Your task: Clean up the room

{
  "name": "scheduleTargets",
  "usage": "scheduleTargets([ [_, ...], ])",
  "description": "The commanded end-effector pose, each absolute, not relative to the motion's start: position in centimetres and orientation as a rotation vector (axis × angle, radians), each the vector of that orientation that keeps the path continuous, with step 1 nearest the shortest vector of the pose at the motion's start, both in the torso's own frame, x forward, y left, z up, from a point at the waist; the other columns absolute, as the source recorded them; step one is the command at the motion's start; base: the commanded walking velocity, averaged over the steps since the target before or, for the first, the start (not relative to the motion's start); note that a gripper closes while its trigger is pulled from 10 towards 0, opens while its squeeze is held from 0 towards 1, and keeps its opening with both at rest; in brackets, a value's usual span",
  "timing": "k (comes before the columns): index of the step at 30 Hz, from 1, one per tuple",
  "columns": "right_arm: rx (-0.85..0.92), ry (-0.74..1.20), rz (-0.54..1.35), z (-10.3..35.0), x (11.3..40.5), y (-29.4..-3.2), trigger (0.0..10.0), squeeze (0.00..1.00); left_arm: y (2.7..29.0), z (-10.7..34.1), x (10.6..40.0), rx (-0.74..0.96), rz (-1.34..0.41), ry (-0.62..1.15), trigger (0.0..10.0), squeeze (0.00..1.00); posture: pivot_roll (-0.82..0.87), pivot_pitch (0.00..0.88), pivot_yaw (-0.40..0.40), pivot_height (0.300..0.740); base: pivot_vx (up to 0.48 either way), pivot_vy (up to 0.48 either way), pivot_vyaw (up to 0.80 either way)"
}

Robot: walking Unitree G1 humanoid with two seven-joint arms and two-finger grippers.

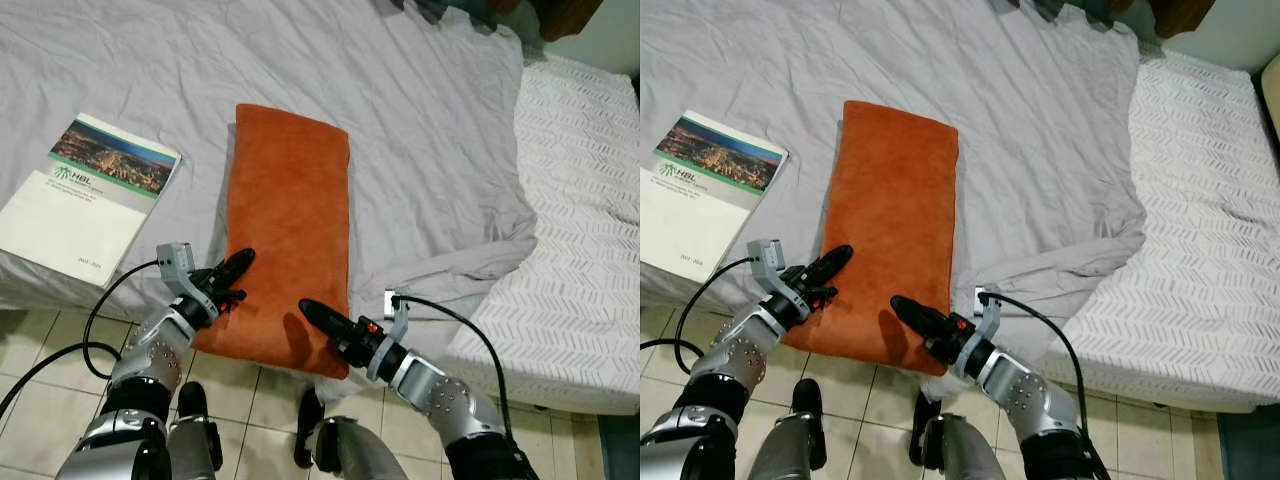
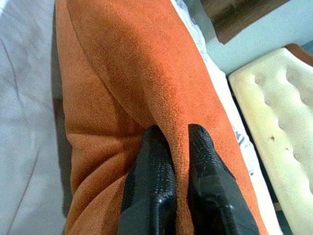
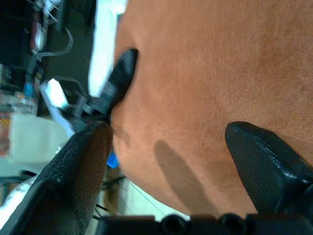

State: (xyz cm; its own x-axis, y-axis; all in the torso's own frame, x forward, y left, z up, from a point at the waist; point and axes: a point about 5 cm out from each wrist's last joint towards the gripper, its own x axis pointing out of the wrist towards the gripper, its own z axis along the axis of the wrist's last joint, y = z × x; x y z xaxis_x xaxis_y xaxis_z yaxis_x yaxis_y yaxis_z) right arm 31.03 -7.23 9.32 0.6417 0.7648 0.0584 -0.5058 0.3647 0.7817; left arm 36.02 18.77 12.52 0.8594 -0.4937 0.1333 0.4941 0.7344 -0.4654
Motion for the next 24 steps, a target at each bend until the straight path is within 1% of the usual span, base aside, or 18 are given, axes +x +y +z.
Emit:
scheduleTargets([
  [1,0.827,0.449,0.806,6.5,29.8,-7.3,10.0,0.00,18.0,11.9,35.6,-0.520,-0.606,0.002,0.0,0.00,-0.14,0.687,-0.262,0.740,0.000,0.000,0.00],
  [3,0.703,0.473,0.797,5.4,29.9,-6.9,10.0,0.00,17.7,12.3,35.6,-0.518,-0.629,-0.007,0.0,0.00,-0.12,0.707,-0.255,0.740,0.000,0.000,0.00],
  [4,0.703,0.473,0.797,5.4,29.9,-6.9,10.0,0.00,17.7,12.3,35.6,-0.518,-0.629,-0.007,0.0,0.00,-0.12,0.707,-0.255,0.740,0.000,0.000,0.00],
  [5,0.647,0.481,0.783,4.9,30.0,-7.0,10.0,0.00,17.6,12.5,35.7,-0.515,-0.639,-0.011,0.0,0.00,-0.11,0.723,-0.249,0.740,0.000,0.000,0.00],
  [6,0.542,0.480,0.766,4.5,30.3,-7.1,10.0,0.00,17.5,12.7,35.7,-0.512,-0.653,-0.017,0.0,0.00,-0.11,0.735,-0.247,0.740,0.000,0.000,0.00],
  [8,0.398,0.475,0.757,4.2,30.7,-7.2,10.0,0.00,17.5,13.4,35.8,-0.509,-0.673,-0.030,0.0,0.00,-0.10,0.767,-0.237,0.740,0.000,0.000,0.00],
  [9,0.356,0.471,0.747,4.1,30.9,-7.0,10.0,0.00,17.6,13.7,35.8,-0.508,-0.682,-0.036,0.0,0.00,-0.09,0.772,-0.233,0.740,0.000,0.000,0.00],
  [11,0.339,0.468,0.741,4.1,31.0,-6.9,10.0,0.00,17.6,13.8,35.8,-0.506,-0.687,-0.039,0.0,0.00,-0.09,0.772,-0.233,0.740,0.000,0.000,0.00],
  [12,0.337,0.453,0.695,4.3,31.5,-6.7,10.0,0.00,17.8,13.8,35.7,-0.503,-0.690,-0.036,0.0,0.00,-0.09,0.783,-0.225,0.740,0.000,0.000,0.00],
  [16,0.439,0.356,0.581,6.2,33.4,-7.0,10.0,0.00,18.2,13.3,35.3,-0.504,-0.679,-0.018,0.0,0.00,-0.08,0.784,-0.214,0.740,0.000,0.000,0.00],
  [18,0.468,0.331,0.554,6.6,33.7,-7.2,10.0,0.00,18.2,13.2,35.3,-0.504,-0.677,-0.016,0.0,0.00,-0.08,0.784,-0.214,0.740,0.000,0.000,0.00],
  [20,0.459,0.252,0.489,7.6,34.5,-8.2,10.0,0.00,18.4,13.2,35.1,-0.504,-0.673,-0.012,0.0,0.00,-0.08,0.778,-0.217,0.740,0.000,0.000,0.00],
  [22,0.376,0.151,0.431,9.0,35.3,-9.7,10.0,0.00,18.5,13.2,35.0,-0.503,-0.670,-0.010,0.0,0.00,-0.08,0.778,-0.217,0.740,0.000,0.000,0.00],
  [24,0.374,0.130,0.415,9.3,35.4,-10.0,10.0,0.00,18.5,13.2,34.9,-0.502,-0.670,-0.009,0.0,0.00,-0.08,0.775,-0.217,0.740,0.000,0.000,0.00],
])
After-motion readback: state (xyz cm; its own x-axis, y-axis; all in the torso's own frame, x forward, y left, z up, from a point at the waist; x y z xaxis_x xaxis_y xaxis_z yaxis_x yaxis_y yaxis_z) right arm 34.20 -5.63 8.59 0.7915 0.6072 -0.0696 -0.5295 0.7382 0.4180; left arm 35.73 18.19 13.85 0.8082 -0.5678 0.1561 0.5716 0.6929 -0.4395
